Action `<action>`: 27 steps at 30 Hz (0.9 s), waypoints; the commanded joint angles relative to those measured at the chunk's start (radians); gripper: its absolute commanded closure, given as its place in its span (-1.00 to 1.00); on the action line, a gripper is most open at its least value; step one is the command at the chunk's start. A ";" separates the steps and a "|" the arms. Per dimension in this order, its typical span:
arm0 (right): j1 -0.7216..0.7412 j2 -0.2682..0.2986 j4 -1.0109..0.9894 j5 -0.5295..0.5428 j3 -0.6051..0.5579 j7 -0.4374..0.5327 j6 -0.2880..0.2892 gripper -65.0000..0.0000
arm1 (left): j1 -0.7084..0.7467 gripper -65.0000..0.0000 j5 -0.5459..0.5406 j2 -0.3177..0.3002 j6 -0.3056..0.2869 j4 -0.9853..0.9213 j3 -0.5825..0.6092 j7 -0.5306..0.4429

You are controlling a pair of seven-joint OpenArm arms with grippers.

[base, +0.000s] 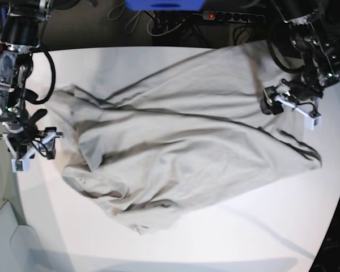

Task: Layout the t-shirt on the table in an organized manner, then fold the t-shirt properly
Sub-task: 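Release the left gripper and regrasp the shirt's opposite corner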

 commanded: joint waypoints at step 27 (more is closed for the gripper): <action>-0.326 -0.102 0.384 0.011 0.000 0.020 0.004 -0.19 | 0.176 -0.92 -0.347 -0.043 0.013 0.311 -0.272 0.248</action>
